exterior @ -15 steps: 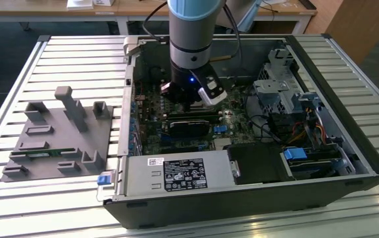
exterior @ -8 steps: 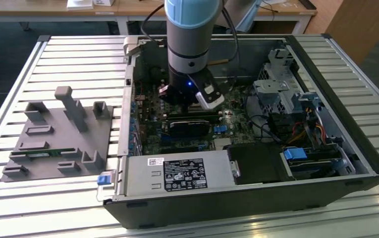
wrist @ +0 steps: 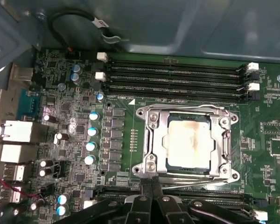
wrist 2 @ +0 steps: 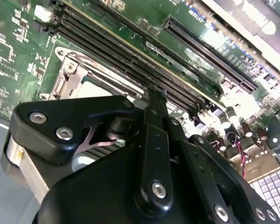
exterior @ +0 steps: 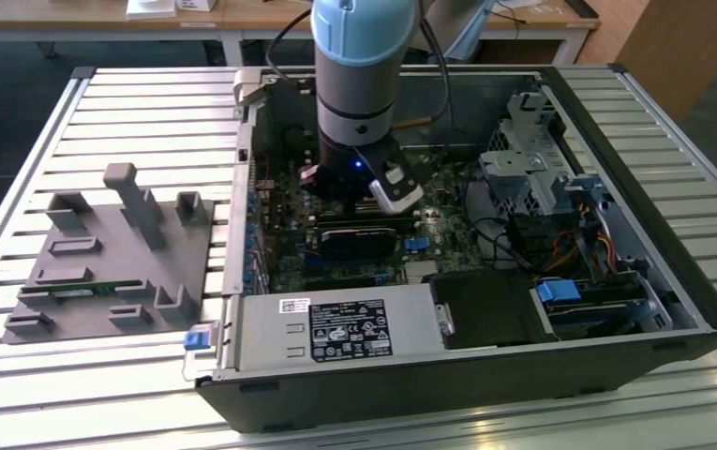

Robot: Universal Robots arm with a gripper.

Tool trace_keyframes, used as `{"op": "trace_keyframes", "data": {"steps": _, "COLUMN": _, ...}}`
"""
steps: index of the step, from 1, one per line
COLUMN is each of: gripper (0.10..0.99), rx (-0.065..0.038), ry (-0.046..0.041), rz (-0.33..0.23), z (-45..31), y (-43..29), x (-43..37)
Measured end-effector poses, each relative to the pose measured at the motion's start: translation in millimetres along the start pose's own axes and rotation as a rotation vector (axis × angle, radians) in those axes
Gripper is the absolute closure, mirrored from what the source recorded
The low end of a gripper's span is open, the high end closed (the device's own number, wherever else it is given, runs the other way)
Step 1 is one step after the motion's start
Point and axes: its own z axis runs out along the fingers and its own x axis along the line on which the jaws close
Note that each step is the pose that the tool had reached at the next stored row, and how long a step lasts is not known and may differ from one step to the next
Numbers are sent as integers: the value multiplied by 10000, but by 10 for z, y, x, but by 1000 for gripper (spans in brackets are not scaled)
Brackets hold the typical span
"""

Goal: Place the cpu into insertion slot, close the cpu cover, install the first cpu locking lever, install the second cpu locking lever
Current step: 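Install the second cpu locking lever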

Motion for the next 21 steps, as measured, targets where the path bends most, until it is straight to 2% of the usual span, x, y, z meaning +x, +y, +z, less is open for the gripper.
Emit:
{"op": "trace_keyframes", "data": {"steps": 11, "gripper": 980, "rx": -192, "ry": -8, "rz": 4, "z": 15, "y": -50, "x": 34}}
{"op": "trace_keyframes", "data": {"steps": 18, "gripper": 980, "rx": -412, "ry": -39, "rz": 3, "z": 47, "y": -79, "x": 61}}
{"op": "trace_keyframes", "data": {"steps": 21, "gripper": 980, "rx": -576, "ry": -46, "rz": 5, "z": 58, "y": -86, "x": 63}}
